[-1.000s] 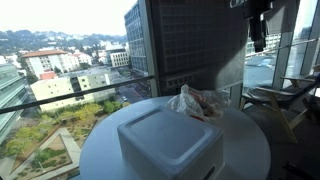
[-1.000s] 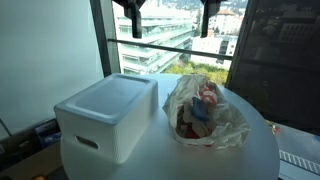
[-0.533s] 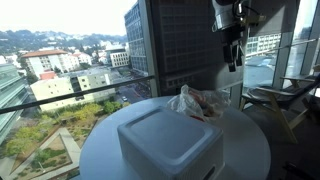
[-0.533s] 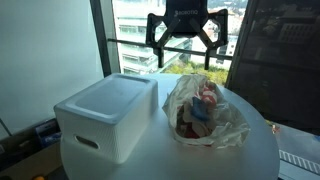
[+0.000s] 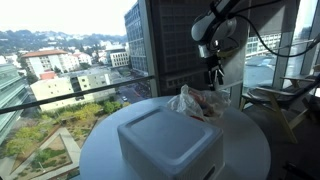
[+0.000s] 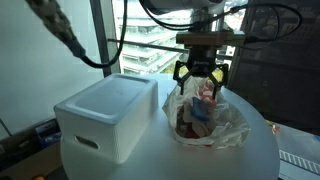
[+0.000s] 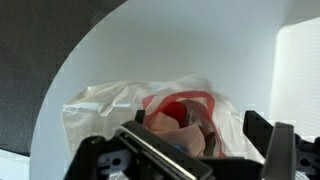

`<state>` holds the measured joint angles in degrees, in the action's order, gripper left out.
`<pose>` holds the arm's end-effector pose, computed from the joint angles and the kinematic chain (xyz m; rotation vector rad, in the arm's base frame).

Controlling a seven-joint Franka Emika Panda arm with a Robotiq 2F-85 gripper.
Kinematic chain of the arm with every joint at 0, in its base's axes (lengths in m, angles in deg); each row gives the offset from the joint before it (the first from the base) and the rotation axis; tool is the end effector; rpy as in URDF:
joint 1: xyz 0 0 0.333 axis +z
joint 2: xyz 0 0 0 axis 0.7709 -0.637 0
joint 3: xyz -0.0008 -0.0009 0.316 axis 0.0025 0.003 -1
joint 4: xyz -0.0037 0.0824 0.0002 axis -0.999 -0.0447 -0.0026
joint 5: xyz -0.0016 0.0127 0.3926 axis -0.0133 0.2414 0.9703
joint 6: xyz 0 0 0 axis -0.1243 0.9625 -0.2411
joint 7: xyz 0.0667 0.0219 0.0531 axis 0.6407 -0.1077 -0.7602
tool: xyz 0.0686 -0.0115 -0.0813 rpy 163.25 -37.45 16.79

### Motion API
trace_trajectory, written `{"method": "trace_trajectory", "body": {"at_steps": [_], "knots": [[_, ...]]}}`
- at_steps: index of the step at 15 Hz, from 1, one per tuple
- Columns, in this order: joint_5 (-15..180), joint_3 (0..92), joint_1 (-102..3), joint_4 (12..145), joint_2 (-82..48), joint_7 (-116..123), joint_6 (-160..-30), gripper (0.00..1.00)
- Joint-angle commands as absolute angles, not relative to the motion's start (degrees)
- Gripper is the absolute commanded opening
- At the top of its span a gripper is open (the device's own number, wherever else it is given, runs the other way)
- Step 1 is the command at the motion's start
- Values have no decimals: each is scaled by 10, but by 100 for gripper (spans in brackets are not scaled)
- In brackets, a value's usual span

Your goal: Put the items in the plastic bag on top of the white storage container.

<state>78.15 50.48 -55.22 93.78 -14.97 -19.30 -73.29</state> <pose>0.5800 -0.1396 0.3613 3.0211 0.2224 -0.3118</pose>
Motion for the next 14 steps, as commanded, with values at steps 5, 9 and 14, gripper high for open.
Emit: {"method": "trace_trajectory", "body": {"at_steps": [5,9,14], "knots": [[855,463,-594,763,-323,-191,-735,100],[877,450,-610,690,-396,-189,-732,100],[885,440,-631,615,-479,-197,-730,100]]}}
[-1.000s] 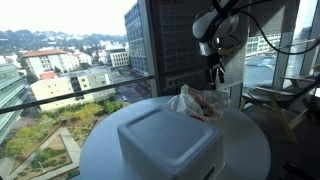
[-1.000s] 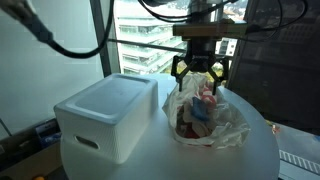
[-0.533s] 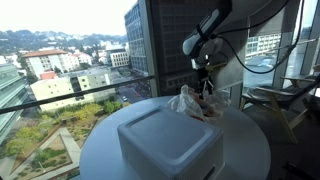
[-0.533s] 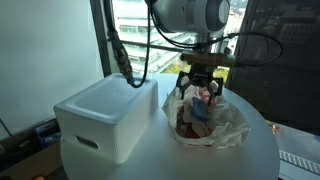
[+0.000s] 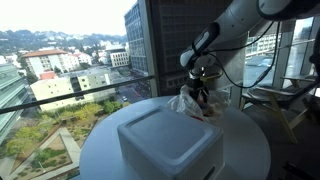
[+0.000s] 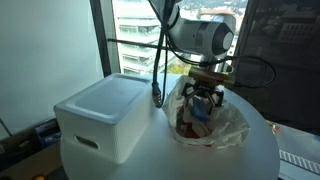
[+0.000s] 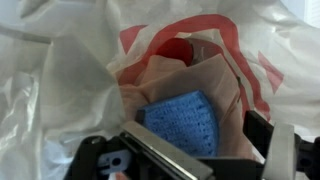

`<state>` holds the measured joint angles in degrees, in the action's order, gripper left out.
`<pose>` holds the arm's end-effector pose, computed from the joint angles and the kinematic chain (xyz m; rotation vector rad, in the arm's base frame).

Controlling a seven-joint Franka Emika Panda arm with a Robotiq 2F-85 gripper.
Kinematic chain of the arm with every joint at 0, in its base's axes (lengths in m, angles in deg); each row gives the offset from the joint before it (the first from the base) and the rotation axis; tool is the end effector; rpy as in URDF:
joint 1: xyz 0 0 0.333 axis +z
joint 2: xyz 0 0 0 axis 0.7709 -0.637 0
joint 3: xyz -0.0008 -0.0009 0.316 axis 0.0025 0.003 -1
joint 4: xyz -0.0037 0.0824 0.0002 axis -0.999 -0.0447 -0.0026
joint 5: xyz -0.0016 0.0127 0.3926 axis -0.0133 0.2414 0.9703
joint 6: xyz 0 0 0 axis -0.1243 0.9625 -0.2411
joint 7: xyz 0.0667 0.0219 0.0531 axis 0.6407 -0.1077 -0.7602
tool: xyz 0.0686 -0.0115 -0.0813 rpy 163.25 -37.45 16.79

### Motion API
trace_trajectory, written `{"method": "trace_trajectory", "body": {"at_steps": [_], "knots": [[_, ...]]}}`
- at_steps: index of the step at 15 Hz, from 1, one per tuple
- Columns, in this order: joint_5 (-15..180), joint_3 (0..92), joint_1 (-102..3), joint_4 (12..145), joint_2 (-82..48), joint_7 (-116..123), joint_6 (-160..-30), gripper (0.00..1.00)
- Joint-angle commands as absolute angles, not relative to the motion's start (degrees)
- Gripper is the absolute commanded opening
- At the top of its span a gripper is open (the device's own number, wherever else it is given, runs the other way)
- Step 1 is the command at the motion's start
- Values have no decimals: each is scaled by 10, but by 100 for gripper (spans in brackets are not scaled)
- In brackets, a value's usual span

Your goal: Put the items in the plastic bag on top of the white storage container.

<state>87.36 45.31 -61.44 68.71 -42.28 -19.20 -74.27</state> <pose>0.6815 -0.1632 0.2386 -3.0795 -0.0926 0.2916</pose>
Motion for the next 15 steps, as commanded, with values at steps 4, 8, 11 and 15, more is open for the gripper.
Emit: {"method": "trace_trajectory", "body": {"at_steps": [4,8,11,15], "knots": [[880,430,-634,573,-518,-200,-722,74],[870,429,-626,599,-488,-196,-729,43],[876,432,-631,610,-470,-187,-721,21],[879,439,-635,611,-452,-165,-680,10]]}}
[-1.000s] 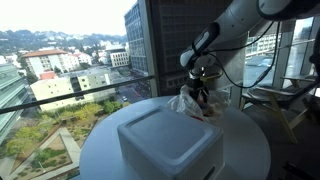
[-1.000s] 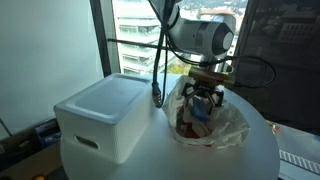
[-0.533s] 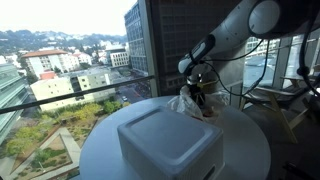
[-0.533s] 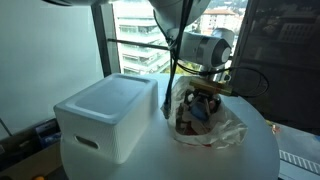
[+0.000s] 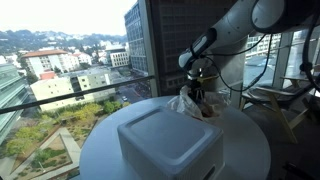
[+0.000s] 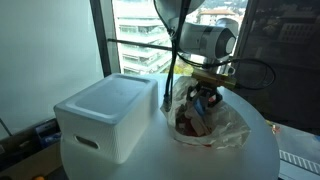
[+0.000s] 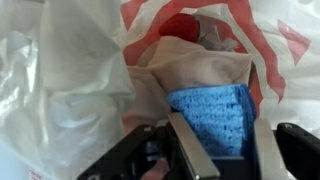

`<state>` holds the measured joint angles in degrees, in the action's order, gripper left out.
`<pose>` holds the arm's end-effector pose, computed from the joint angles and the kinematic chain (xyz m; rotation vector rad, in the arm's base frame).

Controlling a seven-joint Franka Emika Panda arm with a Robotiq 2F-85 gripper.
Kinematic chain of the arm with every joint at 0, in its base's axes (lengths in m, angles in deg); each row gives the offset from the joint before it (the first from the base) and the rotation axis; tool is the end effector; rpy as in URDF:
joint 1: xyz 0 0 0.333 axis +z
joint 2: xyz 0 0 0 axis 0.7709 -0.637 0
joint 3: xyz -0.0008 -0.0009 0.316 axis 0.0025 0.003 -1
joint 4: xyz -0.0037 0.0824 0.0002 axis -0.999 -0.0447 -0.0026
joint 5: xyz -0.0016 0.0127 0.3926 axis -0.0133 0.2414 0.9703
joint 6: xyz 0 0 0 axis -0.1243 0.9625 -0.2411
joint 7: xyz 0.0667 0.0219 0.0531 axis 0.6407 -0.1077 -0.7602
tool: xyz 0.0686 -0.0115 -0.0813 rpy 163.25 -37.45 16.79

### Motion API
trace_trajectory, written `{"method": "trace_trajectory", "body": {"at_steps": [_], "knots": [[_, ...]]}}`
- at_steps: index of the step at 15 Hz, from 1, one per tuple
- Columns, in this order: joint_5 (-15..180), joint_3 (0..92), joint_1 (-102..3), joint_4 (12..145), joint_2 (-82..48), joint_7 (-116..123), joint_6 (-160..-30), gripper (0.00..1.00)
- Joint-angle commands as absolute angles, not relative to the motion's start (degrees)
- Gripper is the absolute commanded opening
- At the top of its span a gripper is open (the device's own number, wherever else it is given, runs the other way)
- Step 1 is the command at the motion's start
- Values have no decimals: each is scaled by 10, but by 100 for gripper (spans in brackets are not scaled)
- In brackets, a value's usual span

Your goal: Put the items in the plastic bag on top of the white storage container.

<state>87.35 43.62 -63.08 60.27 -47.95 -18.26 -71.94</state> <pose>0.7046 -0.1706 0.2286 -3.0670 -0.0646 0.2729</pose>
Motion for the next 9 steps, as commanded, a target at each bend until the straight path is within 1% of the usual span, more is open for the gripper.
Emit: {"method": "trace_trajectory", "body": {"at_steps": [1,2,3,5,7,9], "knots": [[877,441,-634,610,-446,-161,-656,6],[873,443,-633,612,-431,-159,-625,5],[875,443,-634,610,-423,-160,-600,6],[881,439,-638,601,-395,-169,-518,5],[886,439,-638,581,-370,-167,-430,6],[890,439,-637,569,-339,-168,-375,6]]}}
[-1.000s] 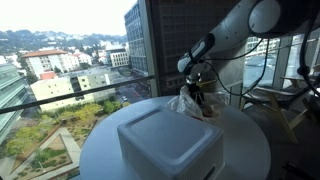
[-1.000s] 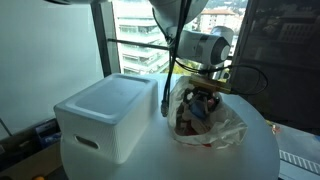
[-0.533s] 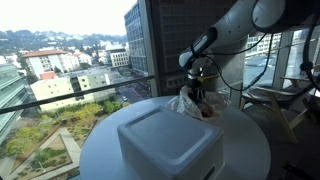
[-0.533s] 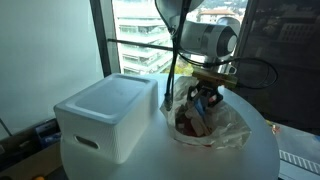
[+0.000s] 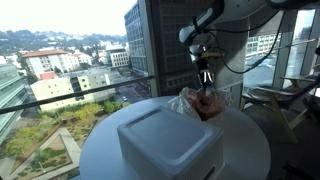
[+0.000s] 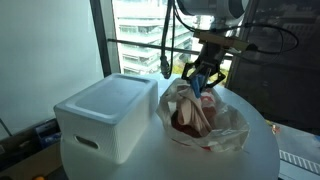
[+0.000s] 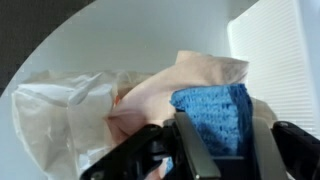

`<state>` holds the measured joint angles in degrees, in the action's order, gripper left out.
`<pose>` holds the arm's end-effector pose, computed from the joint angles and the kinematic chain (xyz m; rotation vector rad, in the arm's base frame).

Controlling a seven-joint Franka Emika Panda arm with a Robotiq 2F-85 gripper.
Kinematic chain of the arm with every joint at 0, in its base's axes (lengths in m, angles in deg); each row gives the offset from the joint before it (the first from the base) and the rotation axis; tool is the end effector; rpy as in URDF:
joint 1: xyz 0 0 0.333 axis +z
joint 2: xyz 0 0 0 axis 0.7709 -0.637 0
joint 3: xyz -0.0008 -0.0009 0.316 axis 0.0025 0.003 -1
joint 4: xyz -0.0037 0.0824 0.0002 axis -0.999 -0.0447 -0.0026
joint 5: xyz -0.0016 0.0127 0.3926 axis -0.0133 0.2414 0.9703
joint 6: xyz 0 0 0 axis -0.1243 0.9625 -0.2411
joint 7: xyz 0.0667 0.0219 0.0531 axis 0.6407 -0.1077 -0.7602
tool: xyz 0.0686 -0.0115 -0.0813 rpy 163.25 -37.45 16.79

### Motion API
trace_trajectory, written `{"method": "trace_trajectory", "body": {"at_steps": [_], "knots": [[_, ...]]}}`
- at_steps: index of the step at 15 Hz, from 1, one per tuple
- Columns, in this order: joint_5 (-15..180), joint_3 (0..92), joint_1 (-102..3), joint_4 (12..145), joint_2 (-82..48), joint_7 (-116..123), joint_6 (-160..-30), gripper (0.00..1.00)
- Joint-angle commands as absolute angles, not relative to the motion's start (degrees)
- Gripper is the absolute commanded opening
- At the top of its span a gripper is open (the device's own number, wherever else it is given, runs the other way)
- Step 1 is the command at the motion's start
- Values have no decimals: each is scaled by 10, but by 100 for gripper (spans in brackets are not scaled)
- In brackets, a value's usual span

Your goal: Put the items in the plastic bag on top of the white storage container.

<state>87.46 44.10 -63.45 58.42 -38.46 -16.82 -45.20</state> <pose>0.6598 -0.1669 0.3361 -2.9363 -0.0129 0.6516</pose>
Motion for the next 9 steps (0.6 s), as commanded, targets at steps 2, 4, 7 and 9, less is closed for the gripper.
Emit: {"method": "trace_trajectory", "body": {"at_steps": [2,4,7,9], "knots": [[878,443,-625,579,-293,-161,-377,6],[856,442,-607,600,-242,-164,-418,6],[815,430,-571,612,-177,-158,-444,6],[786,417,-542,611,-143,-153,-456,6]]}}
